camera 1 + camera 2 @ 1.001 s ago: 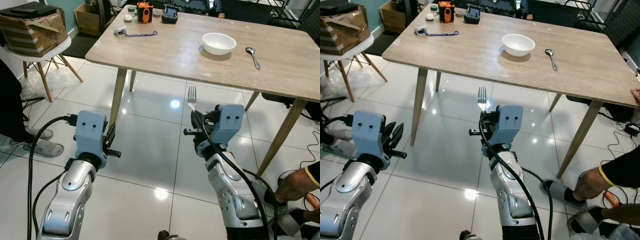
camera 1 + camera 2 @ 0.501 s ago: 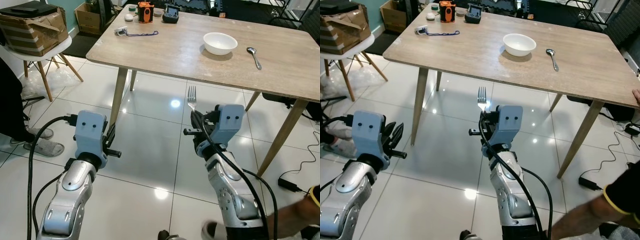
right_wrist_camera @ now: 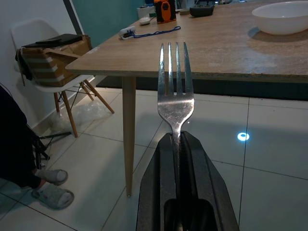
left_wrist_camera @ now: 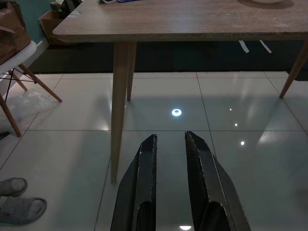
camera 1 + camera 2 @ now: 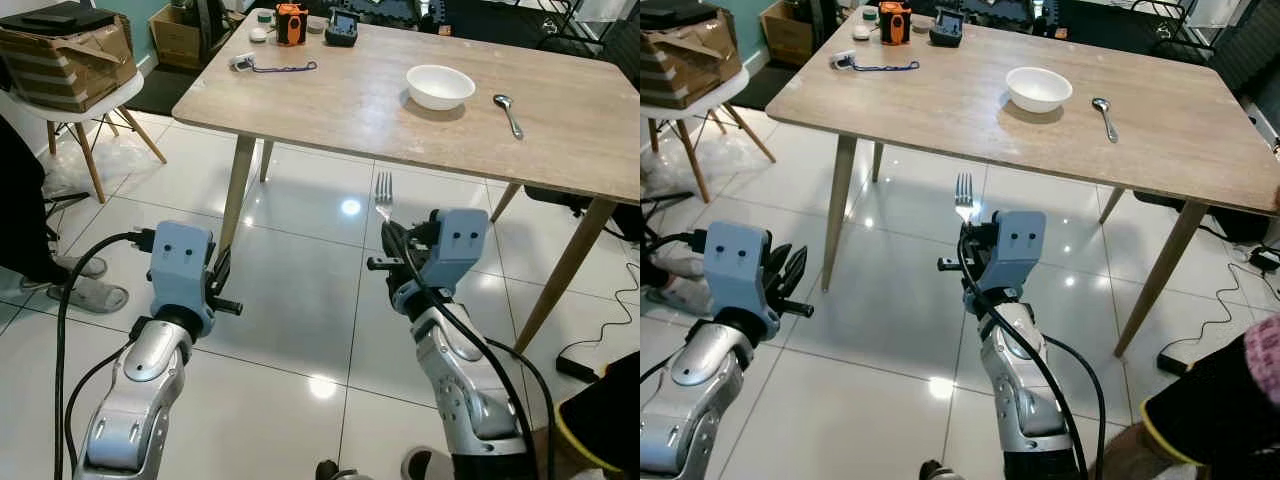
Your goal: Setting the table
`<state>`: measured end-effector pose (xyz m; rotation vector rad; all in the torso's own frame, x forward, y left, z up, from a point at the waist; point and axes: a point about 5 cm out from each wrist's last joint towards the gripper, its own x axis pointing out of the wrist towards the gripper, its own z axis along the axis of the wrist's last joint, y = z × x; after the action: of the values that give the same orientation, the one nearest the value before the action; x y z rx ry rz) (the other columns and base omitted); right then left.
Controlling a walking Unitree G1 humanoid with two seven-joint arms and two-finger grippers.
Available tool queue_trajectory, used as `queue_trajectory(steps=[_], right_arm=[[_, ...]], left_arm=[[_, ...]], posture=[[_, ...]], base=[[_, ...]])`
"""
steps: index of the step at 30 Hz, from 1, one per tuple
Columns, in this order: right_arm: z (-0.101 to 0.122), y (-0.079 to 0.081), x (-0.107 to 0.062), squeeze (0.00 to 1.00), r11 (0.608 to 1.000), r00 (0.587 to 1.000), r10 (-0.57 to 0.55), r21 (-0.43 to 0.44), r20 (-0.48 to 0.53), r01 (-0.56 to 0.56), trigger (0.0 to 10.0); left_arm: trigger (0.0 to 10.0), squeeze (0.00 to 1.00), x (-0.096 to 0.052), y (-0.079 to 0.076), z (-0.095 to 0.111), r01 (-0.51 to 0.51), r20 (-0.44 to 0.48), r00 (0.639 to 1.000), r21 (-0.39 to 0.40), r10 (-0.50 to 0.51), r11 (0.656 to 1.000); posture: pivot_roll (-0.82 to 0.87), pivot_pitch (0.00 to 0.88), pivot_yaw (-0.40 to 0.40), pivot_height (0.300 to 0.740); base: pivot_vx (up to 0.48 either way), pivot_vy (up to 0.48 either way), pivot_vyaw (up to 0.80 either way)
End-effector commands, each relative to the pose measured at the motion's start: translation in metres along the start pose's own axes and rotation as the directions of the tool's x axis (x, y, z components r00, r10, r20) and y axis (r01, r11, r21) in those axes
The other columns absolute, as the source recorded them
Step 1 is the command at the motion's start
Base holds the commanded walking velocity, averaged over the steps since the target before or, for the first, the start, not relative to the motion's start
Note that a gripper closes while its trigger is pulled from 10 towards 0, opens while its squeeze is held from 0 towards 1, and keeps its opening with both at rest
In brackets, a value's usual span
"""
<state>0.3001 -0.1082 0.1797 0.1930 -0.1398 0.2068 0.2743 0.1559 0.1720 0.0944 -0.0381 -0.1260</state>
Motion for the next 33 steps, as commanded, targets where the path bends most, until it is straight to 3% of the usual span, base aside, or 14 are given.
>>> queue_trajectory(steps=[1, 33], right_arm=[[-0.0015, -0.0015, -0.0007, 0.0, 1.0, 1.0, -0.008, -0.005, -0.001, 0.008, 10.0], [-0.0017, -0.0007, -0.0006, 0.0, 1.0, 1.0, -0.007, -0.002, -0.001, 0.007, 10.0]], left_arm=[[10.0, 0.0, -0.0018, 0.0001, -0.0065, -0.002, -0.03, 1.0, 0.004, 0.002, 1.0], [10.0, 0.0, -0.002, 0.0009, -0.0067, -0.003, -0.031, 1.0, 0.007, 0.003, 1.0]], posture=[[0.02, 0.078, 0.015, 0.74], [0.02, 0.077, 0.017, 0.74]], base=[[0.0, 0.0, 0.0], [0.0, 0.0, 0.0]])
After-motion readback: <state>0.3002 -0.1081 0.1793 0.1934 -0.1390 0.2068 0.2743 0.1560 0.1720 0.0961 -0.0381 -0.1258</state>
